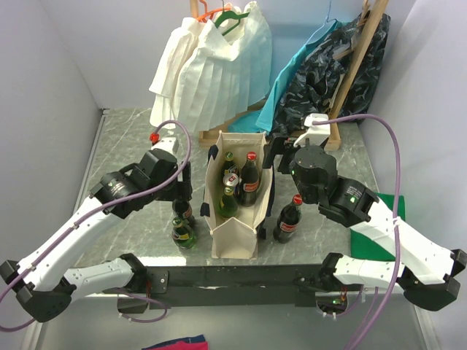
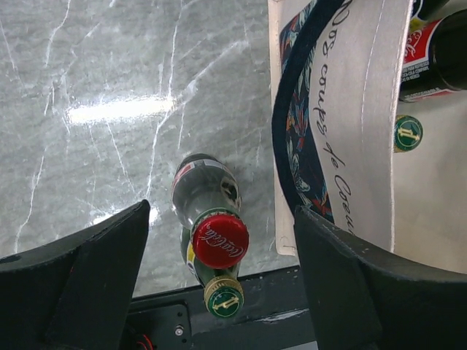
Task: Place the beverage into the canvas bag
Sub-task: Pick up the drink from the center of the board.
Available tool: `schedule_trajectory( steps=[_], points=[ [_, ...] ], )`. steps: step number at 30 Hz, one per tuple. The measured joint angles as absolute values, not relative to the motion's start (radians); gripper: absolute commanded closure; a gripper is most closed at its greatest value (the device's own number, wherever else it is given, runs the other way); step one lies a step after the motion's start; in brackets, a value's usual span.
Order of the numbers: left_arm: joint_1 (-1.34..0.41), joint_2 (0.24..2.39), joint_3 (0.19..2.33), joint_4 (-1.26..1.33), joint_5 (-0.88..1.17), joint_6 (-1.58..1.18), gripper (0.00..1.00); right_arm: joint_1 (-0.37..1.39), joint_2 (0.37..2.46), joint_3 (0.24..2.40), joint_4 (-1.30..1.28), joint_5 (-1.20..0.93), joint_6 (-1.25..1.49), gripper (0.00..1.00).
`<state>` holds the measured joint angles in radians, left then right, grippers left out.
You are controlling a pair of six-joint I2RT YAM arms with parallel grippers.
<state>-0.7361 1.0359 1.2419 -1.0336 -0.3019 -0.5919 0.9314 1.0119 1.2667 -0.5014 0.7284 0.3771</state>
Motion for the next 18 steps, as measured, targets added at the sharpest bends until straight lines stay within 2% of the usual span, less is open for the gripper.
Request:
schedule_trajectory(
  steps=[12, 18],
  points=[
    [-0.736, 1.029, 1.199, -1.031, -0.286, -0.604, 0.26, 0.925, 1.020, 1.253, -0.503, 0.705, 0.394, 0.04],
    [-0.736, 1.029, 1.199, -1.018, -0.286, -0.606, 0.26, 0.921, 1.024, 1.250, -0.503, 0.690, 0.398, 0.04]
  ],
)
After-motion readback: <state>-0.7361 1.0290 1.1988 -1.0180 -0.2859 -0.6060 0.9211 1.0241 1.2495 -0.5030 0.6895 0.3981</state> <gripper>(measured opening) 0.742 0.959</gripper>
